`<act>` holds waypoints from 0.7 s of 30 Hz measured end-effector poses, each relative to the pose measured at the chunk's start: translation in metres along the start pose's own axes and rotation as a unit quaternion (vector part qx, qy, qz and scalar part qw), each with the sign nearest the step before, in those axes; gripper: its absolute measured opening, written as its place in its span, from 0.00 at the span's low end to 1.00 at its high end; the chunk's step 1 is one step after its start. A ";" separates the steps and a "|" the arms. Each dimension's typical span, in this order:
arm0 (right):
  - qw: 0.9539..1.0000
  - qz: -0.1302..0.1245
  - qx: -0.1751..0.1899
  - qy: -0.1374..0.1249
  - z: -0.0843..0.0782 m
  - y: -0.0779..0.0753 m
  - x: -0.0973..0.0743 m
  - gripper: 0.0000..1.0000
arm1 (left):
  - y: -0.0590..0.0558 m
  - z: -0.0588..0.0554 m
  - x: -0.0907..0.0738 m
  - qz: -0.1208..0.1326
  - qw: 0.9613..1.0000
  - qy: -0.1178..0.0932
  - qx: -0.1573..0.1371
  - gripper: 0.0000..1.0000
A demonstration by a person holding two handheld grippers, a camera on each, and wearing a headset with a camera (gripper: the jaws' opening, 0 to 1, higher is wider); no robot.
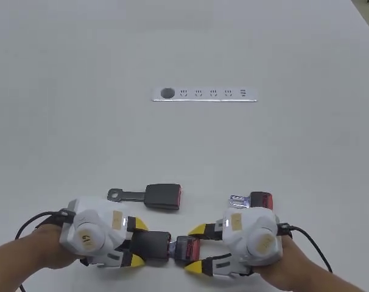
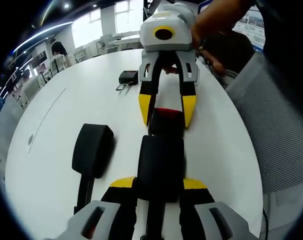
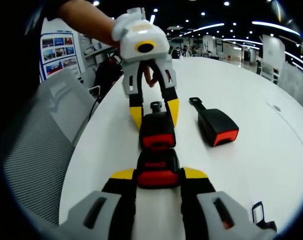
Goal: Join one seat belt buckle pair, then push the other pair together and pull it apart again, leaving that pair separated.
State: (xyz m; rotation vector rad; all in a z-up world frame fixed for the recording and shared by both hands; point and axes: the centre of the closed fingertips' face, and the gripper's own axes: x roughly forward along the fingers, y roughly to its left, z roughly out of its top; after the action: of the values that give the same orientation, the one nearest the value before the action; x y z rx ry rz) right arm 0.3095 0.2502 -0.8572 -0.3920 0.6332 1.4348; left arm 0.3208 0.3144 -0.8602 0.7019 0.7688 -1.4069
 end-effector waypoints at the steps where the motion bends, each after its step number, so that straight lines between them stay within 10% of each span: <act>1: 1.000 0.000 0.001 0.000 0.000 0.000 0.000 0.34 | 0.000 0.000 0.000 0.000 1.000 0.000 0.000 0.33; 21: 1.000 -0.011 -0.001 0.006 0.002 0.002 0.001 0.34 | 0.000 0.000 0.000 -0.010 1.000 0.003 0.018 0.33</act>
State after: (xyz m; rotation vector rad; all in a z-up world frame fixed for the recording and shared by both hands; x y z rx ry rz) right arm 0.3081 0.2523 -0.8563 -0.4077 0.6358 1.4140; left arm 0.3203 0.3147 -0.8602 0.7287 0.7577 -1.4401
